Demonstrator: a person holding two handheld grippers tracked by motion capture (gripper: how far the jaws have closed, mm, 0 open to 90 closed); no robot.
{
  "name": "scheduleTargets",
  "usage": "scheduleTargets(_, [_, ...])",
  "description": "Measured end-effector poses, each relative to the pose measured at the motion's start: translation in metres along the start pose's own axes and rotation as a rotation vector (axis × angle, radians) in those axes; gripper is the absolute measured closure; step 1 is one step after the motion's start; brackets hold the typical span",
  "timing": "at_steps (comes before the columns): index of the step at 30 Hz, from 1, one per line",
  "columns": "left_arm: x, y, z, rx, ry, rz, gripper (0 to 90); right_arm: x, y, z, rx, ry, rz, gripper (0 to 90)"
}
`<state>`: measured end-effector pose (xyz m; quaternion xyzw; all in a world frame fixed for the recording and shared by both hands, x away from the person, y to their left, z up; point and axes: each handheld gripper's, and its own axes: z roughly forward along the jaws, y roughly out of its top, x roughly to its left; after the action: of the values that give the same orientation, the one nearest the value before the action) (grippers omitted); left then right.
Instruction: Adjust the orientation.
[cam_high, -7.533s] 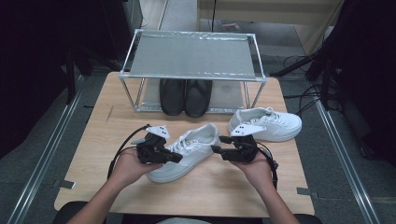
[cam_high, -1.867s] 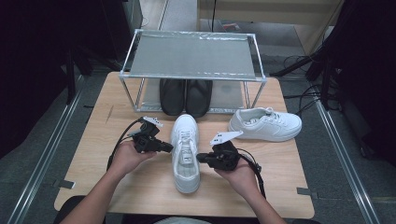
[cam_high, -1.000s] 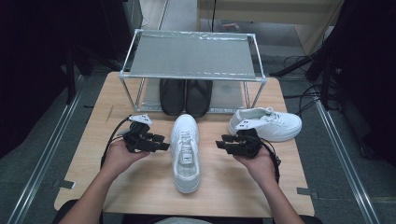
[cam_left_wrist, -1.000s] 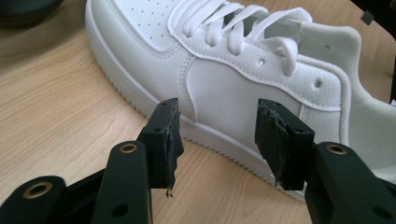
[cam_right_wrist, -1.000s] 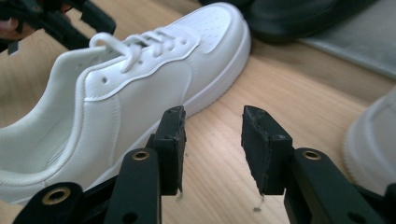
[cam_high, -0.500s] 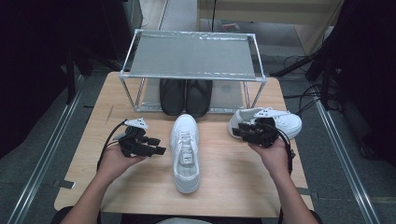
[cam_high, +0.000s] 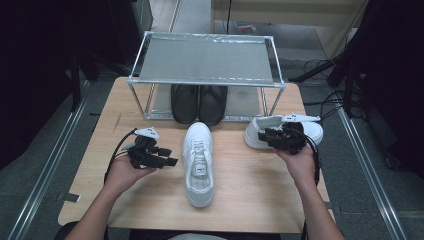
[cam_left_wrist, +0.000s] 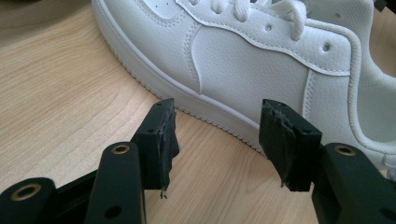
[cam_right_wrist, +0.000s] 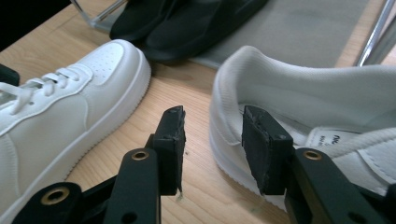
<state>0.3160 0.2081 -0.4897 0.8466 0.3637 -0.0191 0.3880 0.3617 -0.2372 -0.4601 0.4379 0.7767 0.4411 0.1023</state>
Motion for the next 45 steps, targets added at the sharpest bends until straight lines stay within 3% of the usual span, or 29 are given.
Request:
scheduleTargets(7, [0.000,0.000,0.001,0.007,0.004,0.000,46.7,-0.004,-0.001,0.010,0.024,-0.009,0.012,61.6])
scheduleTargets(10, [0.000,0.001,0.003,0.012,0.004,0.001,46.7,-0.007,0.001,0.016,0.002,-0.007,0.033,62.1])
scheduleTargets(14, [-0.001,0.001,0.005,0.022,0.005,0.007,46.7,-0.013,0.004,0.032,0.041,0.003,0.045,62.0])
scheduleTargets(20, [0.000,0.001,0.003,0.014,0.005,0.002,46.7,-0.004,0.007,0.054,0.089,-0.033,-0.019,63.8])
scheduleTargets(24, [0.000,0.001,0.005,0.023,0.003,0.004,46.6,-0.002,0.005,0.063,0.125,-0.032,-0.025,64.0])
scheduleTargets(27, [-0.001,0.001,0.005,0.026,0.005,0.007,46.5,0.001,0.004,0.071,0.145,-0.073,-0.061,66.8])
scheduleTargets(30, [0.000,0.001,0.005,0.025,0.002,0.005,46.4,-0.002,0.006,0.071,0.160,-0.056,-0.034,71.0])
scheduleTargets(38, [0.001,0.001,0.003,0.013,0.000,0.005,46.1,0.006,0.010,0.068,0.214,-0.057,-0.121,77.6])
scheduleTargets(41, [0.001,0.002,0.002,0.009,-0.002,0.002,45.9,0.007,0.013,0.062,0.201,-0.039,-0.108,78.4])
scheduleTargets(45, [0.002,0.002,0.002,0.006,-0.002,0.003,45.8,0.013,0.018,0.054,0.177,-0.050,-0.135,78.1])
